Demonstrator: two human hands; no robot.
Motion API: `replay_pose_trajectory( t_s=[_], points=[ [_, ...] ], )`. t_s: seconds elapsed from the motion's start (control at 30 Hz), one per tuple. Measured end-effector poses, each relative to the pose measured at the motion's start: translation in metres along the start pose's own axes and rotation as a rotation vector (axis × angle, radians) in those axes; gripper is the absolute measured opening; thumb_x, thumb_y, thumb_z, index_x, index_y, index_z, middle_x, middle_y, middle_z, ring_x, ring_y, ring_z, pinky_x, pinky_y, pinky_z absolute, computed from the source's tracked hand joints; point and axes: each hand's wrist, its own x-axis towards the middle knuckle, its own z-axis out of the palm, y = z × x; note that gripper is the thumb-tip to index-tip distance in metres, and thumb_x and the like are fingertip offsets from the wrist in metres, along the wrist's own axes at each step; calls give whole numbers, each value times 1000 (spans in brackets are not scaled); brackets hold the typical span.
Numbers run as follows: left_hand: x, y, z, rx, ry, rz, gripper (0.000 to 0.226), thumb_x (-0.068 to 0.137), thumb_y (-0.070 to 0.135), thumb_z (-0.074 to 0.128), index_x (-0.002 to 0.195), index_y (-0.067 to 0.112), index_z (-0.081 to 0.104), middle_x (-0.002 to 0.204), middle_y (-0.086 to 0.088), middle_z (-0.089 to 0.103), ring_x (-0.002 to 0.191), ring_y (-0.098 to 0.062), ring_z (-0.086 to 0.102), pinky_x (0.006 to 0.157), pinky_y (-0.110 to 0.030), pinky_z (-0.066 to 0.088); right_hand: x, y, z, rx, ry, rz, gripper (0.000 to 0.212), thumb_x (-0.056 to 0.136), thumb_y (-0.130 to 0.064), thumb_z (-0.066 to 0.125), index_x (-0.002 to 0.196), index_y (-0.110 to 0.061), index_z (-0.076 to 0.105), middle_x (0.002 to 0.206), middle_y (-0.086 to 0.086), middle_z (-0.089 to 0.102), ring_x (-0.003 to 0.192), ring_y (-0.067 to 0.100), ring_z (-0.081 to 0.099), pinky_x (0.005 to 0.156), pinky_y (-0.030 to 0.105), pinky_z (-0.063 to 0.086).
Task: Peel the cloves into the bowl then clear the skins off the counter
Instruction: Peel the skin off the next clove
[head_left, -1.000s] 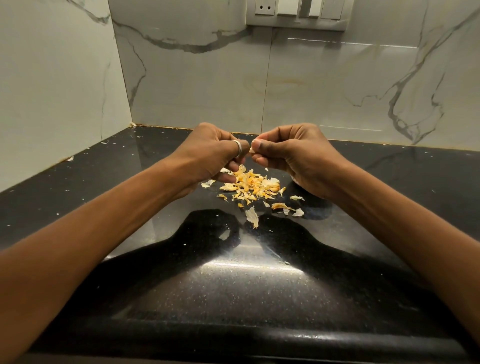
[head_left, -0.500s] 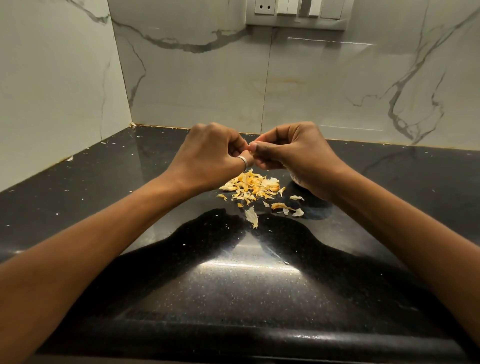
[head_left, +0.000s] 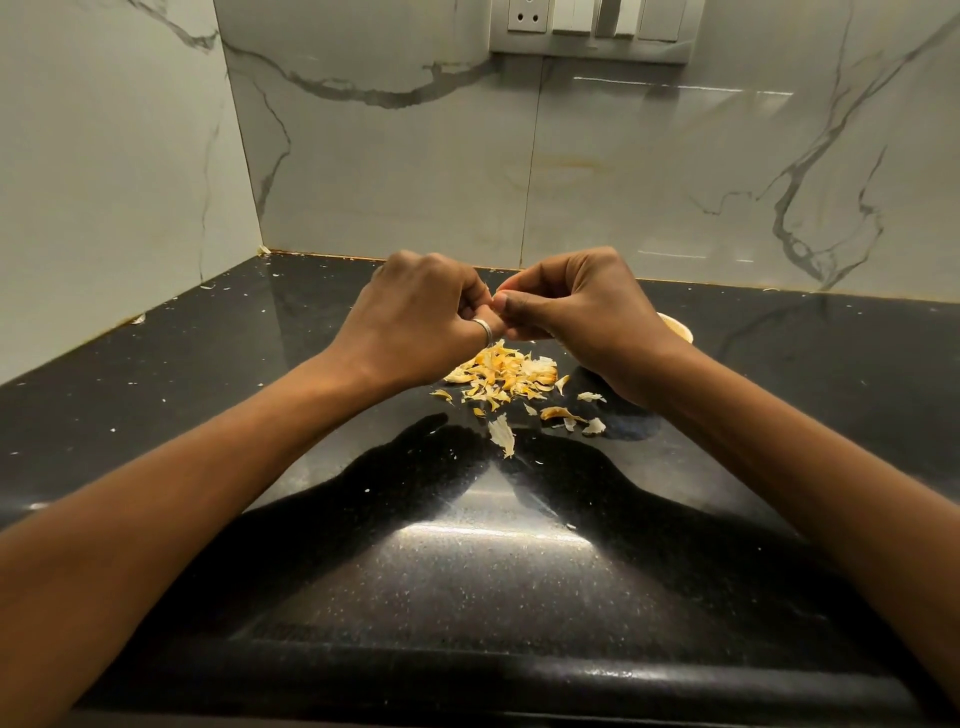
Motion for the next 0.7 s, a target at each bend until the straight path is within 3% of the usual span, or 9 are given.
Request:
replay_pose_trajectory(
  t_s=[0.1, 0.2, 0.3, 0.57, 0.7],
  points=[
    [0, 3, -2, -78, -34, -102, 18, 87, 30, 70, 82, 13, 76, 61, 9, 63, 52, -5, 60, 55, -25, 53, -2, -2, 0, -15, -4, -24, 11, 88, -9, 72, 97, -3, 74, 87, 14, 75, 77, 22, 74, 70, 24, 60],
    [1, 6, -6, -337, -120, -308, 14, 91, 20, 71, 84, 8, 73, 69, -6, 70, 59, -18, 71, 57, -34, 62, -1, -2, -1, -16, -7, -36, 14, 89, -8, 71, 100, -1, 74, 88, 14, 76, 79, 22, 75, 74, 26, 60],
    [1, 9, -12, -622, -187, -492, 18, 94, 18, 66, 86, 3, 70, 80, -16, 68, 63, -16, 68, 55, -28, 59, -1, -4, -2, 4, -11, -42, 14, 89, -7, 70, 101, -1, 73, 90, 13, 76, 81, 22, 75, 76, 27, 61],
    [5, 12, -17, -1131, -186, -851, 18, 100, 16, 57, 96, 1, 66, 67, -2, 65, 55, -8, 62, 53, -24, 58, -2, -7, -7, 113, -26, -57, 11, 90, -2, 68, 100, -3, 71, 93, 13, 75, 85, 22, 75, 81, 28, 60],
    [6, 11, -16, -1057, -199, -813, 17, 97, 13, 60, 99, 0, 70, 67, -1, 64, 57, -8, 62, 54, -24, 58, -1, -6, -13, 148, -23, -34, 11, 92, -1, 65, 102, -2, 69, 95, 15, 74, 85, 21, 73, 83, 29, 60]
  ],
)
